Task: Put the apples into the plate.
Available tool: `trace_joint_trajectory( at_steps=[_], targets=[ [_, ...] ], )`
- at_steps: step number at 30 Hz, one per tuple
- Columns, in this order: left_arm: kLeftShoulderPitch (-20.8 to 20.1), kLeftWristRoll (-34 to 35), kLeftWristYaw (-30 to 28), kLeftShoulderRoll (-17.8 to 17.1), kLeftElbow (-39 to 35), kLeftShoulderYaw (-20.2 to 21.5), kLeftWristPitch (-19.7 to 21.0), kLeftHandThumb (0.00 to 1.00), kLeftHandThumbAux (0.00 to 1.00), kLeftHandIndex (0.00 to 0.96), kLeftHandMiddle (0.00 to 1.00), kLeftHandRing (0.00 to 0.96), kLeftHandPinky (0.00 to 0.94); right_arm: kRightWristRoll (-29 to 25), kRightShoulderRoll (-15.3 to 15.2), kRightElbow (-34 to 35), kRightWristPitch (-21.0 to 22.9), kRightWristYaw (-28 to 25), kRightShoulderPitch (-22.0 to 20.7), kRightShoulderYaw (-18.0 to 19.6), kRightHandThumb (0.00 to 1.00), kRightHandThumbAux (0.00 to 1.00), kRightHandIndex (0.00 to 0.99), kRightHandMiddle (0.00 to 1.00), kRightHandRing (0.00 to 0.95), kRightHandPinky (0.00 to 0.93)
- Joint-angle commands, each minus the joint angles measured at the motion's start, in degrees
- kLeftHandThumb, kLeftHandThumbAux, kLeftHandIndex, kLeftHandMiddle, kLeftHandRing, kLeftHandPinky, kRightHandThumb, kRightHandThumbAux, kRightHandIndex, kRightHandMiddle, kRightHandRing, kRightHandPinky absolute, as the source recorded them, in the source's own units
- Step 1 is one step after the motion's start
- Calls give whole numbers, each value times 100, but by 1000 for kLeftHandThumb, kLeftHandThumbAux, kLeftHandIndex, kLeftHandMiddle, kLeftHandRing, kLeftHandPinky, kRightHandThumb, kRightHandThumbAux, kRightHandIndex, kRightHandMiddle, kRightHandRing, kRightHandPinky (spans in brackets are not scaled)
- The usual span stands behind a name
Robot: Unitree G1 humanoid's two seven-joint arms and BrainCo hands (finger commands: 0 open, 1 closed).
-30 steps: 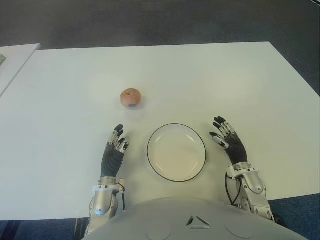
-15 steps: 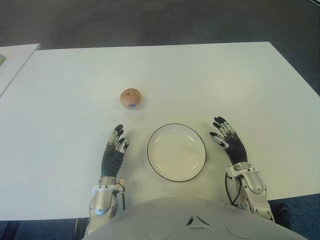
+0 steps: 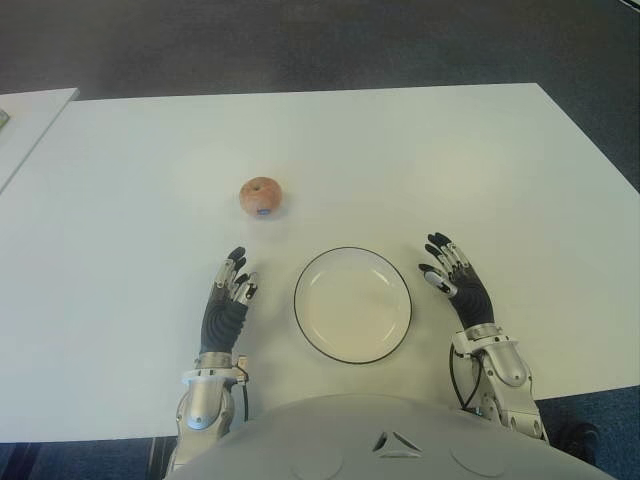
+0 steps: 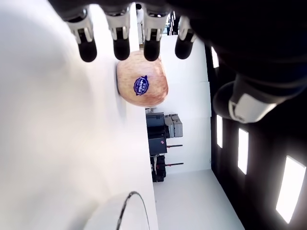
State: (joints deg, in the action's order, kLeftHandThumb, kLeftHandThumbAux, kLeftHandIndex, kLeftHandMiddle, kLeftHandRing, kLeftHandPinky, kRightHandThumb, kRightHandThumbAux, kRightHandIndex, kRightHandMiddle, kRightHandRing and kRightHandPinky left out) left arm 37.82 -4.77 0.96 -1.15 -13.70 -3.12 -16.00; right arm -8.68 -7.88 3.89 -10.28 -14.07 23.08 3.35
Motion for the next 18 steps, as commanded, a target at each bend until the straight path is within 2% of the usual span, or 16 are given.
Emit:
trace_joint_trajectory(
  at_steps=[1, 2, 4, 6, 9, 11, 13, 18],
  targets=[
    [-418, -1101, 328, -479, -563, 480, 1, 91, 485, 0, 18, 45, 109, 5, 40, -240, 177, 17, -12, -17, 136, 592, 72, 92, 58, 70],
    [-551, -1717, 466, -620, -911, 630, -17, 99, 488, 0, 20, 48, 110, 8, 43, -293, 154, 15, -41, -14, 137, 592, 71, 92, 59, 70],
    [-691, -2463, 639, -782, -1278, 797, -42, 132, 498, 1, 31, 59, 105, 12, 47, -365, 116, 11, -78, -12, 140, 592, 69, 90, 56, 61],
    [-753, -2773, 736, -878, -1368, 875, -56, 145, 502, 2, 36, 64, 99, 13, 49, -403, 94, 8, -96, -11, 142, 592, 68, 89, 54, 57],
    [-951, -3760, 1193, -1247, -1190, 977, -158, 183, 484, 18, 45, 61, 75, 41, 58, -556, -12, 8, -173, -14, 148, 594, 67, 87, 52, 61],
    [-1164, -4405, 1094, -1480, -1404, 1045, 102, 223, 455, 36, 50, 56, 73, 73, 60, -661, -100, 13, -221, -20, 150, 593, 68, 87, 53, 68],
    [-1455, -4933, 750, -1698, -1639, 1093, 414, 268, 420, 57, 52, 50, 78, 114, 58, -749, -183, 22, -257, -30, 150, 594, 69, 86, 54, 78],
    [-2094, -5518, 163, -2064, -1658, 1001, 794, 331, 373, 78, 44, 40, 86, 166, 51, -877, -266, 36, -315, -45, 145, 598, 69, 84, 56, 95]
  ],
)
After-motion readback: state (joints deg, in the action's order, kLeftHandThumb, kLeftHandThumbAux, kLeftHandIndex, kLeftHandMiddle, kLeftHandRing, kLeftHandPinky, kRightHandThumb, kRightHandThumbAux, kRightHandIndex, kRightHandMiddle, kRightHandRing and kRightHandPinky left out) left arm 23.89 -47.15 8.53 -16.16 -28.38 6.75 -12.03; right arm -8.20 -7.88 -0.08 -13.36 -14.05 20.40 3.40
